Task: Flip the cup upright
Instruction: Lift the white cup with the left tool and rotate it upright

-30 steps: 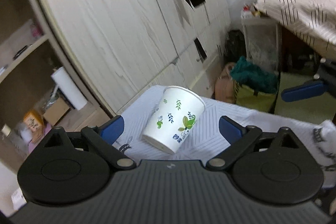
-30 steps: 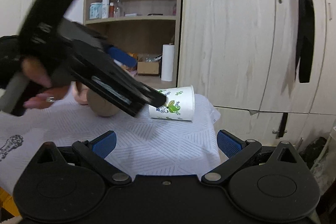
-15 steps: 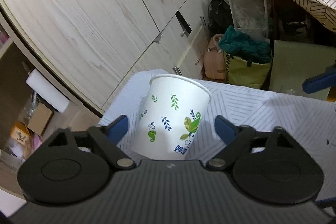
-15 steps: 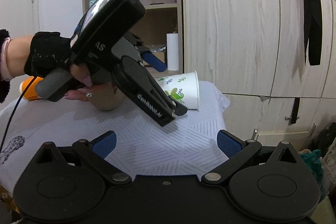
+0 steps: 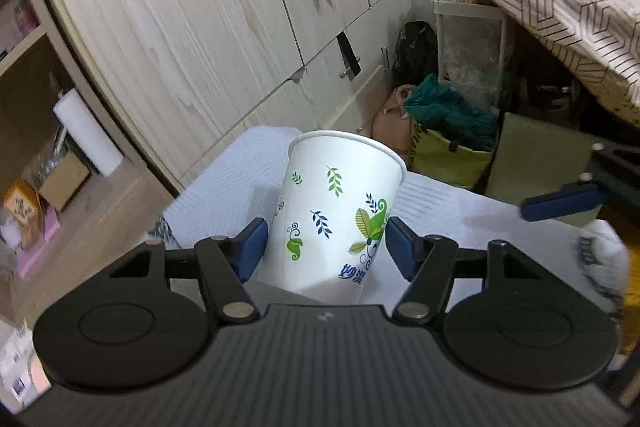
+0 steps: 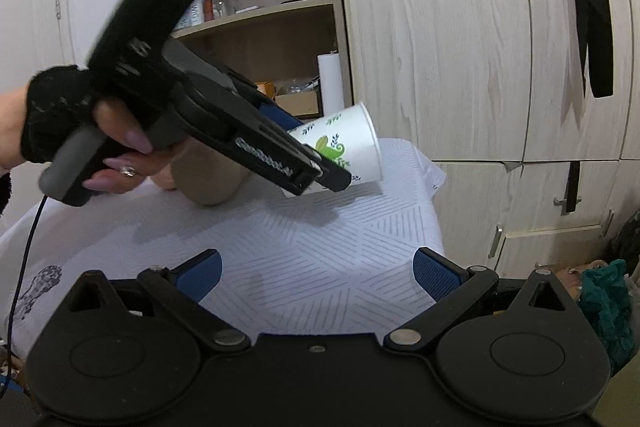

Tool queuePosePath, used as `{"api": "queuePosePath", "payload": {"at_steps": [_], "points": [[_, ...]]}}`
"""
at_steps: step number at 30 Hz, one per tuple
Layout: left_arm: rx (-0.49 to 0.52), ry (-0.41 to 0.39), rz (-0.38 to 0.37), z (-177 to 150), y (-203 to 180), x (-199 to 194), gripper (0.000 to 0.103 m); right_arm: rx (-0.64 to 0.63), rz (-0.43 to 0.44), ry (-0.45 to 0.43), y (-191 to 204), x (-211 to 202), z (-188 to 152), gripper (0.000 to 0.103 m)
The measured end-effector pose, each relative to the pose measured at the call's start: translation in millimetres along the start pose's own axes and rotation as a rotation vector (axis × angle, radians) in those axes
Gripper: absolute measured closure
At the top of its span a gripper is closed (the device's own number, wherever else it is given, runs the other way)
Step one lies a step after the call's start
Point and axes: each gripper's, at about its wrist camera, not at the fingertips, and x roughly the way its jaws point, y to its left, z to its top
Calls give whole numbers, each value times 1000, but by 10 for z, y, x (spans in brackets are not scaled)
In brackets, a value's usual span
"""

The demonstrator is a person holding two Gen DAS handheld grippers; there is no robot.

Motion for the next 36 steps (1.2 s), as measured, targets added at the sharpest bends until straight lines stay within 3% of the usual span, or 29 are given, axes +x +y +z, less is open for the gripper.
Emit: {"api": "queuePosePath", "payload": {"at_steps": [4,9,16,21,30,36], "points": [[-55,43,-23,-156,-84,-200,39,1,17,5,77,-42,-27,0],[-147,82,7,-428,-180,-546,39,-26,24,28,324,-202,-115,0],[-280,176,1,-796,-193,-871,39,-49,104,48,606,-368,-191,0],[-383,235,-2,-1029,-87,-879,39,-62,147,76,809,-341,-185,0],[-627,238,-24,-1151,161,-887,38,-52,233,130,1025,-254,-159,0],[-739,283,-132,-1211,313,-819,30,-2,270,185,1065,-148,-96,0]]}}
